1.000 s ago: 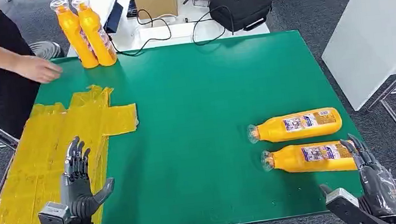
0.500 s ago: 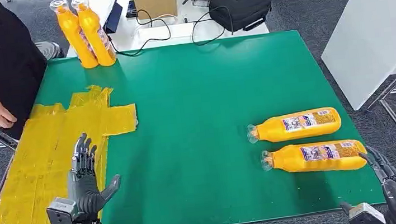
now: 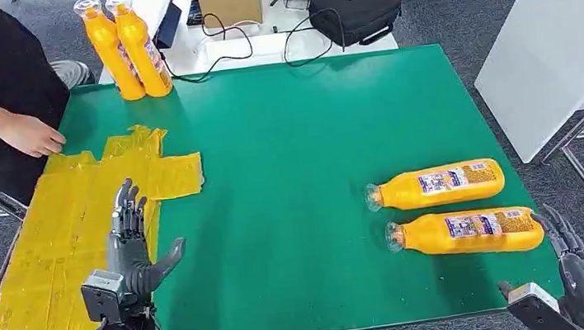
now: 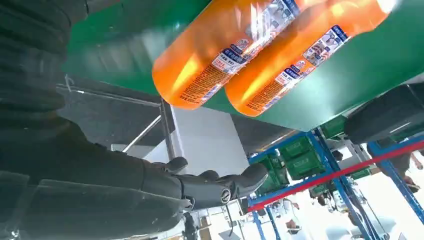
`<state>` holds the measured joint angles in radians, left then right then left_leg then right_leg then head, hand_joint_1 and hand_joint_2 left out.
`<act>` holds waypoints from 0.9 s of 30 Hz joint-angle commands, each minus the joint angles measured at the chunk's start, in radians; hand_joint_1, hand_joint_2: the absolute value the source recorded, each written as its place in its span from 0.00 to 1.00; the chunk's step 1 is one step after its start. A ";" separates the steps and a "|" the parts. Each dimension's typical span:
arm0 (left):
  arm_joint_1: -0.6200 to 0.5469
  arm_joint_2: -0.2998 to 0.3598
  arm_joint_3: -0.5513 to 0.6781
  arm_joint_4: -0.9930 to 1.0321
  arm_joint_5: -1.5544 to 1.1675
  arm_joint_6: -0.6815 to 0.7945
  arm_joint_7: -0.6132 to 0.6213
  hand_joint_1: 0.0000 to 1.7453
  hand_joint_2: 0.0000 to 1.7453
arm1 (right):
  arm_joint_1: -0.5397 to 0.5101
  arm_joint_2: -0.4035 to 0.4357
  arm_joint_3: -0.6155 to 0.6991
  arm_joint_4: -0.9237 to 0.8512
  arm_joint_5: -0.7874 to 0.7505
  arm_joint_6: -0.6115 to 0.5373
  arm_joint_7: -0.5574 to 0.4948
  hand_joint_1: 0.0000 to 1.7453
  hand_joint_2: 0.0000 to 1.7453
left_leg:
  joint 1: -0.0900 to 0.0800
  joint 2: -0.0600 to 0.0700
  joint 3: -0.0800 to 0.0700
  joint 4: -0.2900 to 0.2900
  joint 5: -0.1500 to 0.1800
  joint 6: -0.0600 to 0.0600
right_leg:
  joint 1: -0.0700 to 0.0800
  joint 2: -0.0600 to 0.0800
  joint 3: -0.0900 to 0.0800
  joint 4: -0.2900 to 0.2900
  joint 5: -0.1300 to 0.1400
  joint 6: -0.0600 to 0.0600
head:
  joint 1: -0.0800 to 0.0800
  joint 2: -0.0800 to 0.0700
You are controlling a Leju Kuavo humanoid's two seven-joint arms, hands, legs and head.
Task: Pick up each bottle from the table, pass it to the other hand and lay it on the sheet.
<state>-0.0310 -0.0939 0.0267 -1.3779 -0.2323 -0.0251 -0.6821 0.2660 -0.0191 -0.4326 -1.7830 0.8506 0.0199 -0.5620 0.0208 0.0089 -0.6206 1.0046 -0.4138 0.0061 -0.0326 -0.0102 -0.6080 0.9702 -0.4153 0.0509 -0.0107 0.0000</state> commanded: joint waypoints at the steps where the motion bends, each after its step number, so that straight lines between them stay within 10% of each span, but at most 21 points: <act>1: -0.073 0.006 -0.075 0.039 0.033 0.012 0.046 0.00 1.00 | -0.032 0.028 -0.059 -0.019 0.017 0.048 -0.007 0.00 1.00 | 0.000 -0.002 0.002 0.000 0.000 0.001 | 0.000 -0.002 0.003 0.000 -0.001 -0.002 | 0.001 0.000; 11: -0.071 0.043 0.074 0.059 0.075 -0.060 0.026 0.00 1.00 | -0.059 -0.055 0.243 0.104 0.057 -0.092 0.133 0.00 1.00 | 0.002 0.006 0.005 -0.002 -0.001 0.000 | 0.002 0.007 0.004 -0.002 0.001 -0.003 | 0.000 0.000; 27: -0.054 0.006 0.009 0.017 0.036 -0.025 0.040 0.00 1.00 | -0.094 -0.044 0.245 0.114 0.052 -0.099 0.147 0.00 1.00 | 0.001 0.000 0.002 -0.001 0.000 0.000 | 0.001 0.001 0.003 0.000 0.000 -0.002 | 0.000 0.000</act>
<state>-0.0703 -0.0843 0.0446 -1.3840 -0.1965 -0.0504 -0.6493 0.2011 -0.0668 -0.2182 -1.7304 0.9029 -0.0759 -0.4185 0.0213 0.0091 -0.6211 1.0043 -0.4135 0.0060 -0.0321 -0.0103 -0.6076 0.9707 -0.4153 0.0509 -0.0103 0.0000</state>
